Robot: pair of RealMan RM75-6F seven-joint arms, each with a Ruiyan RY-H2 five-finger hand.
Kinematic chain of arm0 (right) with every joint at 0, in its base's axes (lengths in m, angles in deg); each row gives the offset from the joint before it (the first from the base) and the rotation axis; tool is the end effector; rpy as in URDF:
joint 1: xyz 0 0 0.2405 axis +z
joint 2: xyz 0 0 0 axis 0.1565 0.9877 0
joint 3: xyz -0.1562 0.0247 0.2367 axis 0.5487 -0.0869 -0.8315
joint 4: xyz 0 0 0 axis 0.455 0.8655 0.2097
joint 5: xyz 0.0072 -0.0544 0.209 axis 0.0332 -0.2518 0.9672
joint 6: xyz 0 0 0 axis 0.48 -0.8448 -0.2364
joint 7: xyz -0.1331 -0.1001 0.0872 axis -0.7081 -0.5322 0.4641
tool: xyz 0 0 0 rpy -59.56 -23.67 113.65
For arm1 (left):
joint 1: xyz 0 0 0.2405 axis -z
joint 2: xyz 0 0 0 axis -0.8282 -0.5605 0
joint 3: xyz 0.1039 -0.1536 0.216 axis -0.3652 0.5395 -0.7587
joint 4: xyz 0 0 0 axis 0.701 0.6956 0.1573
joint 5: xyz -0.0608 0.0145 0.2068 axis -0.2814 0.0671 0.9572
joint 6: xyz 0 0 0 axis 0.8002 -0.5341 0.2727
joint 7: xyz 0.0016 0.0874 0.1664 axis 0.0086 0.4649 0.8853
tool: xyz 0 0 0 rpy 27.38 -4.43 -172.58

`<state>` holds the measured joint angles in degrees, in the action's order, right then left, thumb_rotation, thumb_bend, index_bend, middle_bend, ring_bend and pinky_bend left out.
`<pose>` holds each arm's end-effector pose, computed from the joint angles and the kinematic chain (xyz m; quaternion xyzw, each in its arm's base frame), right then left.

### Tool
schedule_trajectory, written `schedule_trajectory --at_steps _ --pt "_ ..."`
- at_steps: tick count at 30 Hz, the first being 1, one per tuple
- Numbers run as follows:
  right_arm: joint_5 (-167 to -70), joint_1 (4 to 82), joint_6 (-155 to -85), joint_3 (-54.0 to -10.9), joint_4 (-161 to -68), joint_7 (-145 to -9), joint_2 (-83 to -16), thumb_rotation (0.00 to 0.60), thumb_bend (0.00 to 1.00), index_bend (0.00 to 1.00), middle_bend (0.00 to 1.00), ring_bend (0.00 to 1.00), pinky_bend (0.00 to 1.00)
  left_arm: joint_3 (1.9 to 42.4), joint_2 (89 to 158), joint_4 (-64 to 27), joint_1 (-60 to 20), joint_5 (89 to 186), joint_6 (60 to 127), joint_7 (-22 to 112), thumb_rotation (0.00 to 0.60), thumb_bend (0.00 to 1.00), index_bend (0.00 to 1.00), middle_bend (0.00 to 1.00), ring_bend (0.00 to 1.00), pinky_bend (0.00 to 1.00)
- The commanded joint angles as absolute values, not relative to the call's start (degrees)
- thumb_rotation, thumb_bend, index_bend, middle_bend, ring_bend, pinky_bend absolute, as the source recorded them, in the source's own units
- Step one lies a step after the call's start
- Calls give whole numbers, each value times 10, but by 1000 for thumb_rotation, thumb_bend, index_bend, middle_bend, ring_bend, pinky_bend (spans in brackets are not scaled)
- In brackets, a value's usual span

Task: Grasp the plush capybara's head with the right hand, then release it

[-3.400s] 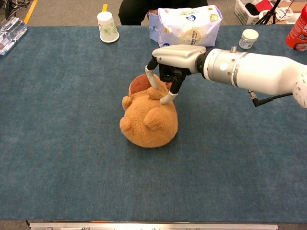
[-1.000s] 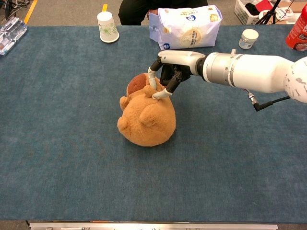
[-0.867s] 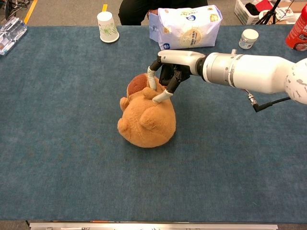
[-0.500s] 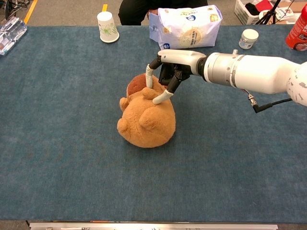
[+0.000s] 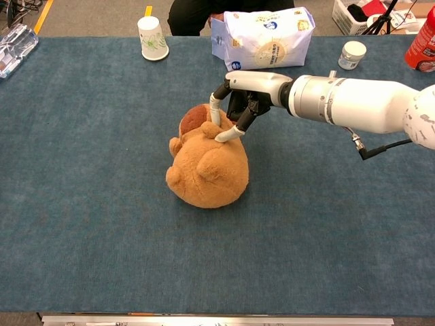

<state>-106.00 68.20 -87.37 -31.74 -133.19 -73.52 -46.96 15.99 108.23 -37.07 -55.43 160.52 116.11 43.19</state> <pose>-0.0775 -0.3979 -0.0635 0.7393 -0.5664 0.3131 0.1861 -0.3592 0.1975 0.1530 -0.5508 -0.4281 -0.3849 0.6043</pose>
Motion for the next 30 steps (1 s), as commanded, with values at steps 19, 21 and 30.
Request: schedule_trajectory --at_steps 19,21,30 --pt "-1271 612 -925 -292 -1422 -741 -370 600 0 166 675 672 844 166 1075 -385 -549 1612 1165 442 600 104 548 599 469 617" --pt "-1297 595 -953 -282 -1448 -758 -347 600 0 162 576 592 785 169 1072 -390 -546 1613 1167 445 600 103 548 599 469 617" --pt "-1396 470 -1179 -220 -1515 -1025 -273 600 0 256 412 377 604 180 1052 -414 -532 1616 1160 455 600 103 554 599 469 617"
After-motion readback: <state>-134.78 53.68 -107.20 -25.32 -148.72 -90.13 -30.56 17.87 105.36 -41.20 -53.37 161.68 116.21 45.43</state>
